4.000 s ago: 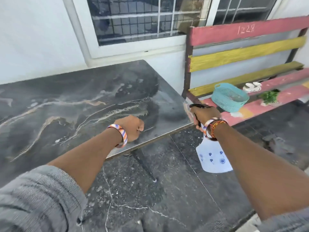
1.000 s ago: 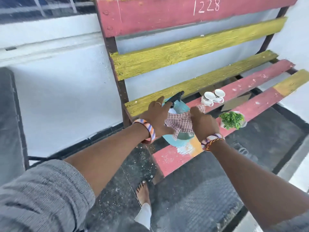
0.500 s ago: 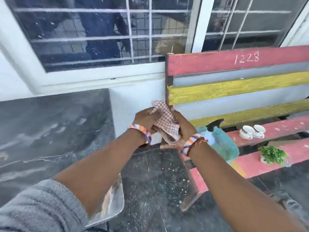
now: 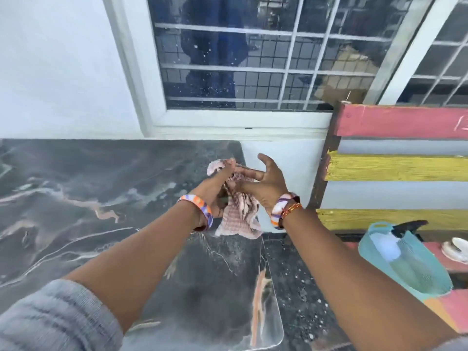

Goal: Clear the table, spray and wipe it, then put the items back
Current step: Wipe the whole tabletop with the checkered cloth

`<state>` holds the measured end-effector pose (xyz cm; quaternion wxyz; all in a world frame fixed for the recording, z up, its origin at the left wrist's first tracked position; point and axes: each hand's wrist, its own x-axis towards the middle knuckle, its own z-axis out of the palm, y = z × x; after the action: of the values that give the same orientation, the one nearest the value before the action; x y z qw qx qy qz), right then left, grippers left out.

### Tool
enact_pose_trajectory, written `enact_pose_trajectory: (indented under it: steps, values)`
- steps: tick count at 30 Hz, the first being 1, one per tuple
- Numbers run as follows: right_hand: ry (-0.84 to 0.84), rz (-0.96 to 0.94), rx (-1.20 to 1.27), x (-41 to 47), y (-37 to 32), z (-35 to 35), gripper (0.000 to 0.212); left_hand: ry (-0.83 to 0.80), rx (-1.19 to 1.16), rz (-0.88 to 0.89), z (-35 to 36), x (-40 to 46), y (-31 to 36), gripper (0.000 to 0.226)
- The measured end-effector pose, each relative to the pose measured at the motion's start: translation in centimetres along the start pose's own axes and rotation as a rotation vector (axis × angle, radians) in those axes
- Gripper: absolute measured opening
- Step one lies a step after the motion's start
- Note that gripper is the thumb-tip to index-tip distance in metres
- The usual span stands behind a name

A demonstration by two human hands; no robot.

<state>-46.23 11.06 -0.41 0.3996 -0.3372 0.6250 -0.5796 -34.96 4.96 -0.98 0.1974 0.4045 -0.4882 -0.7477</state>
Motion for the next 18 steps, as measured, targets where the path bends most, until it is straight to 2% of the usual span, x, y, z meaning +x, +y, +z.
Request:
enact_pose_trajectory:
  steps: [2, 3, 5, 7, 9, 10, 11, 14, 16, 18]
  values:
    - [0.010, 0.011, 0.046, 0.9, -0.1, 2.6, 0.102, 0.026, -0.095, 0.019, -2.0, 0.5, 0.5, 0.058]
    - [0.022, 0.013, 0.078, 1.5, -0.1, 3.6, 0.104, 0.053, -0.146, 0.023, -3.1, 0.9, 0.7, 0.057]
    - [0.055, 0.030, 0.165, 2.5, 0.3, 5.4, 0.105, 0.028, -0.228, 0.013, -5.1, 1.6, 1.1, 0.033]
    - [0.101, 0.074, 0.272, 3.0, 0.3, 6.8, 0.100, 0.119, -0.158, 0.003, -6.6, 2.1, 1.7, 0.022]
    - [0.135, 0.155, 0.386, 3.5, 0.0, 7.4, 0.068, 0.234, 0.002, 0.028, -8.6, 3.2, 2.1, 0.034]
    - [0.139, 0.206, 0.423, 3.8, -0.4, 7.3, 0.042, 0.250, 0.054, 0.022, -9.7, 3.6, 2.5, 0.040]
    - [0.131, 0.268, 0.438, 4.4, -0.4, 7.0, 0.030, 0.256, 0.084, 0.025, -10.8, 4.1, 2.8, 0.045]
    - [0.111, 0.402, 0.448, 6.0, -0.2, 5.0, 0.026, 0.265, 0.227, 0.071, -13.7, 5.1, 3.8, 0.060]
    - [0.137, 0.428, 0.393, 7.0, -0.3, 4.0, 0.026, 0.293, 0.321, 0.077, -15.2, 5.4, 4.4, 0.061]
    - [0.125, 0.423, 0.304, 7.7, -0.8, 3.7, 0.026, 0.300, 0.302, 0.039, -16.3, 6.0, 4.9, 0.057]
